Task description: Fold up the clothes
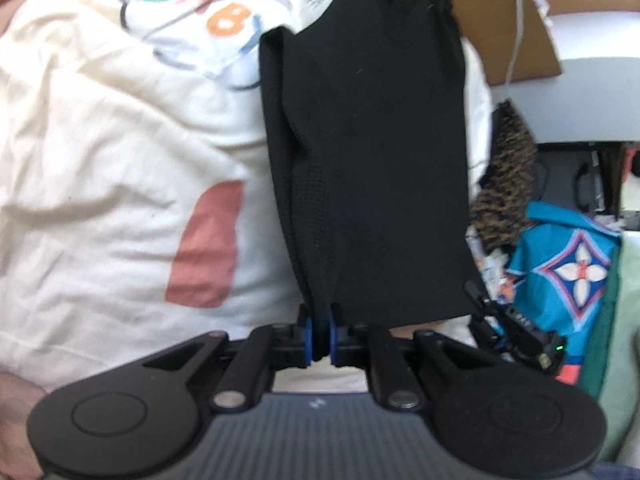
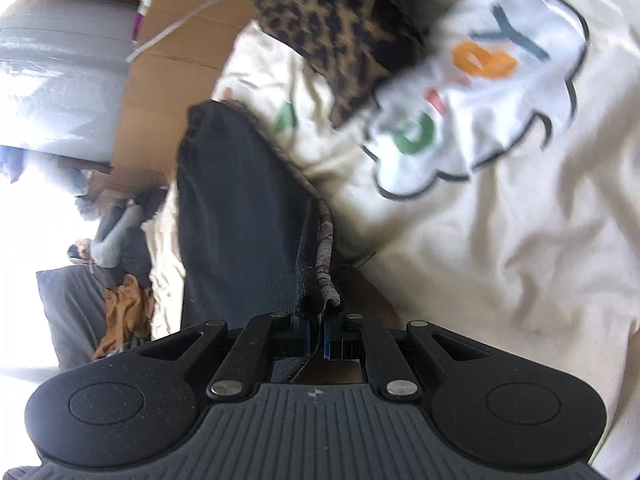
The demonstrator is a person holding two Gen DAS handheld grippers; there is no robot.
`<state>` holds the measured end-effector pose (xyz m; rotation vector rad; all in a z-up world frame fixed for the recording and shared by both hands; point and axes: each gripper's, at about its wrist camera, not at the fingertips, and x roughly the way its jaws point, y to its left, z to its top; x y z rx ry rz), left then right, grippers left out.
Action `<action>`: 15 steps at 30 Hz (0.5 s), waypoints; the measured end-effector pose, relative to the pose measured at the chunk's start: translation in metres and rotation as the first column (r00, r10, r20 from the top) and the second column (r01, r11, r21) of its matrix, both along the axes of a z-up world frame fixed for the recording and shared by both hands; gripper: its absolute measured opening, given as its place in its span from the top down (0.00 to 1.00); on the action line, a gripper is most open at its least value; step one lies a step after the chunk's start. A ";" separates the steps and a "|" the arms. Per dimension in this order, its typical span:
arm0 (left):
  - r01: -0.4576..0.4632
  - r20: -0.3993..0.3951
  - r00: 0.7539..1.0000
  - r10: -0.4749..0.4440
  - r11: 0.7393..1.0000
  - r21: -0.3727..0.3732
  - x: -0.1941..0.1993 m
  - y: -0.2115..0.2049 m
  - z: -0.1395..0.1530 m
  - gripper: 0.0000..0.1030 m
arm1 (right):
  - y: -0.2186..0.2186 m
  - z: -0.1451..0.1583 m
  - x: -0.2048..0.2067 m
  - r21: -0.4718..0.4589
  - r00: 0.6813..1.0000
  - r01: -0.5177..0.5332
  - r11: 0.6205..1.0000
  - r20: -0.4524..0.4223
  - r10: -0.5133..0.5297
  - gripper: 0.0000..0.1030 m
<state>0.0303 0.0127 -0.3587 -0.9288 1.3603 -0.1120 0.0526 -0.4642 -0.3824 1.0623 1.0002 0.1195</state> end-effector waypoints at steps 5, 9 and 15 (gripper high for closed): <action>-0.033 -0.040 0.999 0.033 0.999 0.001 -0.003 -0.004 -0.031 0.92 | 0.001 -0.016 0.000 -0.016 1.000 -0.009 1.000 -0.030 0.008 0.89; -0.032 -0.046 0.998 0.032 0.999 -0.007 -0.002 0.000 -0.037 0.92 | -0.008 -0.014 -0.001 -0.048 1.000 -0.019 0.999 -0.010 0.019 0.60; -0.011 -0.036 0.999 0.011 1.000 -0.004 -0.001 0.002 -0.041 0.91 | -0.026 -0.014 0.016 -0.057 0.992 -0.122 0.991 0.007 0.123 0.57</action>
